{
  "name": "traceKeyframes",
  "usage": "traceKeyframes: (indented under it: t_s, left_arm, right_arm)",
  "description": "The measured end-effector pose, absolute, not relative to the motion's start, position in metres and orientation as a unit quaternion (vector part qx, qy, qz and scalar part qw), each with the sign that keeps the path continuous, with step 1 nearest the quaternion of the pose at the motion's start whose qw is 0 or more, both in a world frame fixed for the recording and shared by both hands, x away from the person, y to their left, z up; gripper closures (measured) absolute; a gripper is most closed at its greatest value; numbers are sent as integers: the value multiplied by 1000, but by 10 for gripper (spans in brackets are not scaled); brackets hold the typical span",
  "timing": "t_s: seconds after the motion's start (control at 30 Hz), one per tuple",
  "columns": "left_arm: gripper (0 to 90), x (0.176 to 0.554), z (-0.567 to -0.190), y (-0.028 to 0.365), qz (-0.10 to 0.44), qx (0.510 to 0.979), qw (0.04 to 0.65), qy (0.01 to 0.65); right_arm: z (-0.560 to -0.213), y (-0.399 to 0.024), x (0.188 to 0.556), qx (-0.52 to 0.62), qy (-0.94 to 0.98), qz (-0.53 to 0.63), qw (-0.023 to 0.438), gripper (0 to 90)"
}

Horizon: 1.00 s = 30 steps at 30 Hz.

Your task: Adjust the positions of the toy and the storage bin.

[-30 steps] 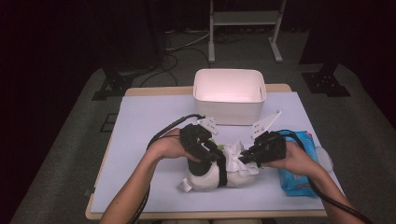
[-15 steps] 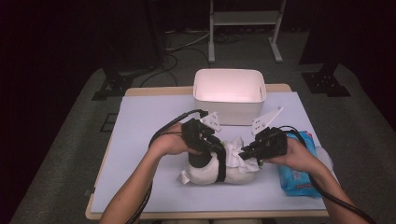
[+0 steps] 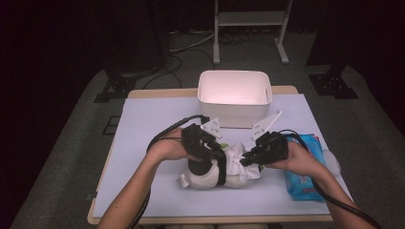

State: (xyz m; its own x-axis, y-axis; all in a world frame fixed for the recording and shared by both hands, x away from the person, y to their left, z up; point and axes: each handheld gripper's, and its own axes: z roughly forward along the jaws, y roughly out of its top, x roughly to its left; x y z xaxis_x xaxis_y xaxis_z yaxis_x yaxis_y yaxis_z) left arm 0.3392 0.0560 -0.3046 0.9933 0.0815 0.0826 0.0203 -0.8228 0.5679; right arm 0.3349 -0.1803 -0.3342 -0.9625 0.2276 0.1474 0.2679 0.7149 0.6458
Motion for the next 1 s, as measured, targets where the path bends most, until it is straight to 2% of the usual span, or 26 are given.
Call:
traceKeyframes:
  t_s: [0.1,0.3,0.5,0.7,1.0]
  left_arm:
    - [650,335,-308,61,35,953,299,25]
    - [596,335,-312,67,7,946,321,36]
    - [583,337,-301,69,11,941,335,43]
    - [577,343,-305,67,12,945,323,53]
    - [577,346,-306,72,13,946,317,61]
  right_arm:
    - [-331,-179,339,-139,-922,-360,20,805]
    - [-342,-169,334,-129,-931,-339,39,806]
    - [-345,-169,331,-119,-934,-333,52,806]
    - [-345,-170,328,-116,-934,-333,53,805]
    - [-340,-171,327,-115,-929,-349,32,806]
